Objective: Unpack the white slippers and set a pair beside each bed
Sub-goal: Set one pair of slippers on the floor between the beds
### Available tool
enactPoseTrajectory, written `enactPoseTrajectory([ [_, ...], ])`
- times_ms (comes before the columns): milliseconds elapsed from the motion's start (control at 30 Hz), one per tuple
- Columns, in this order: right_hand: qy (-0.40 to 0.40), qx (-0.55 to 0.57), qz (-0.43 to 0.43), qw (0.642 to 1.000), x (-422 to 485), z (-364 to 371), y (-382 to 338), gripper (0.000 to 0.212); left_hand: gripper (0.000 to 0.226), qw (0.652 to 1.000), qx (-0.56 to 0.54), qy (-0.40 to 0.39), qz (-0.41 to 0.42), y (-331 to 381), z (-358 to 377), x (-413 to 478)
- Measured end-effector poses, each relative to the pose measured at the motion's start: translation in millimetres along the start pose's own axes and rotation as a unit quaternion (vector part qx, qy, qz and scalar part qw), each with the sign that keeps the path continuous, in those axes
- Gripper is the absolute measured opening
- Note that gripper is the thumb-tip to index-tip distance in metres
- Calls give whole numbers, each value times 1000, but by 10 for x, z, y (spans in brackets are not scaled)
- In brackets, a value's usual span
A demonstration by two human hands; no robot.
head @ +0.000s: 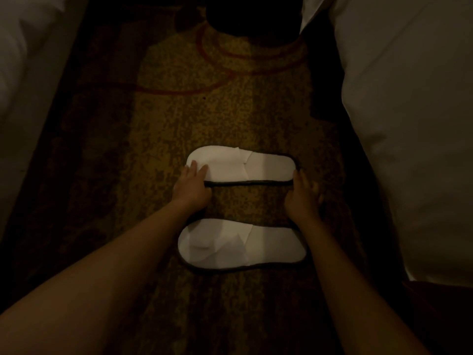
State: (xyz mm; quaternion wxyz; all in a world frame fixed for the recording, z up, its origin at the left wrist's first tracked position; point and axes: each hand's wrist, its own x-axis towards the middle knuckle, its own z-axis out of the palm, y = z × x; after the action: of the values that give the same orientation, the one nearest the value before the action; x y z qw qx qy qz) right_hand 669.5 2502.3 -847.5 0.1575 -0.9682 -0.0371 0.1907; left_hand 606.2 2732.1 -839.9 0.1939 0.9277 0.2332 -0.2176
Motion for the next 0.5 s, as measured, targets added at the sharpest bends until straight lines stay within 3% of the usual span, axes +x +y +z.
enactPoseTrajectory([
  [100,-47,-3,23,999,-169,-179,-153,58,63,999,31,-24,7,5,-219,-209],
  [200,-119,28,2,993,-460,-547,-334,50,46,994,74,-55,57,64,-612,-597],
  [300,-183,44,3,982,-861,-1085,-481,40,41,984,103,-126,74,185,-1052,-1097],
  [500,-273,50,25,960,-1708,-2464,-825,67,39,986,35,-161,34,767,-2173,-2065],
])
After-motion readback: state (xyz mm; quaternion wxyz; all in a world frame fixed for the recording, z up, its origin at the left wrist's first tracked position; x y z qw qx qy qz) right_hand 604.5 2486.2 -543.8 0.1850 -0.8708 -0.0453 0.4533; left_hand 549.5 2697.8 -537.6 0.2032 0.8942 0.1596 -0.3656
